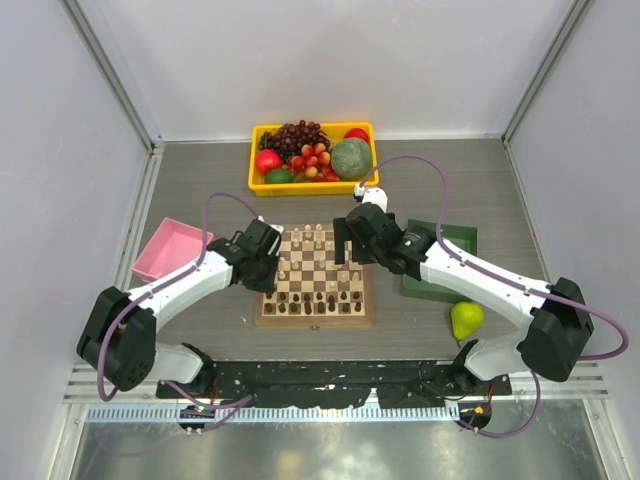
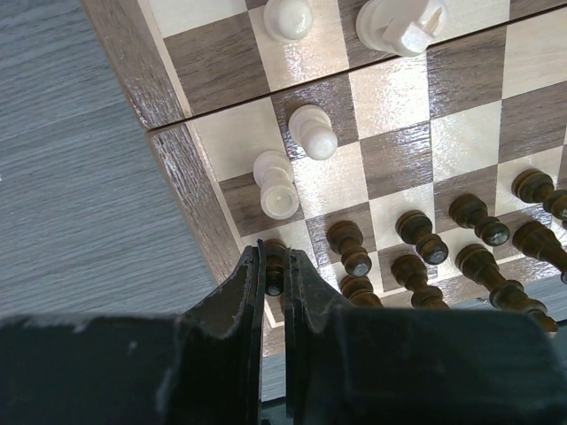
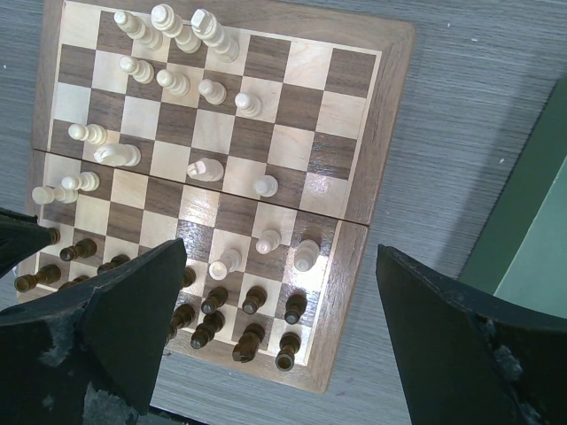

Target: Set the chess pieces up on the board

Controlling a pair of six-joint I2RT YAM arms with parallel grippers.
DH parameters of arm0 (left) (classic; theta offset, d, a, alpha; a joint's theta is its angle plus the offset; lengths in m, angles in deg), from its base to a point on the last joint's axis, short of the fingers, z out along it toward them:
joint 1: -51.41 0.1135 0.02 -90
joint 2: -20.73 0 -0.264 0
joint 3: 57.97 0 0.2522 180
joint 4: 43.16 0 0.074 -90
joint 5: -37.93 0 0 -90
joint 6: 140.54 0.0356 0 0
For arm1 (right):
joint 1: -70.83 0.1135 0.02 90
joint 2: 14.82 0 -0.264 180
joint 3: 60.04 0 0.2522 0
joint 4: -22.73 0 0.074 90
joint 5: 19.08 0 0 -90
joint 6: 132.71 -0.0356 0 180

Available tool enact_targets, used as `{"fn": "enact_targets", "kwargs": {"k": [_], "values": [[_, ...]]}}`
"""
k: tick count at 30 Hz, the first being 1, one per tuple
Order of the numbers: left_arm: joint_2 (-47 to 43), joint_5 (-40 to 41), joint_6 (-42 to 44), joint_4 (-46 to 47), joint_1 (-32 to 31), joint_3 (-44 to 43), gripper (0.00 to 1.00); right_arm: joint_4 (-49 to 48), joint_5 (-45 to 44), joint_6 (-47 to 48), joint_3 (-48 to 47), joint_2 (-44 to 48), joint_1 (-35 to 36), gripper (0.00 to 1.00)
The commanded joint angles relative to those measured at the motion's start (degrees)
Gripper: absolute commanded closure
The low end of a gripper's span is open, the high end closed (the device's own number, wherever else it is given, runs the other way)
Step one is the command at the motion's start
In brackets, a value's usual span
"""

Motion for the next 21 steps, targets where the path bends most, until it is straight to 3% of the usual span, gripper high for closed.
{"fn": "enact_targets", "kwargs": {"k": [1, 15, 21], "values": [[0.07, 0.39, -0.81, 2.24, -0.58, 0.31, 0.96, -1.98, -0.22, -0.75, -0.81, -0.21, -0.15, 0.05], [0.95, 0.74, -1.34, 1.54, -0.94, 0.31, 0.92, -1.98, -0.31, -0.75, -0.81, -0.47, -0.24, 0.05], [0.6, 1.27, -1.69, 1.36, -1.2, 0.4, 0.79, -1.98, -0.13, -0.66, -0.89, -0.56, -0.24, 0.05]]}}
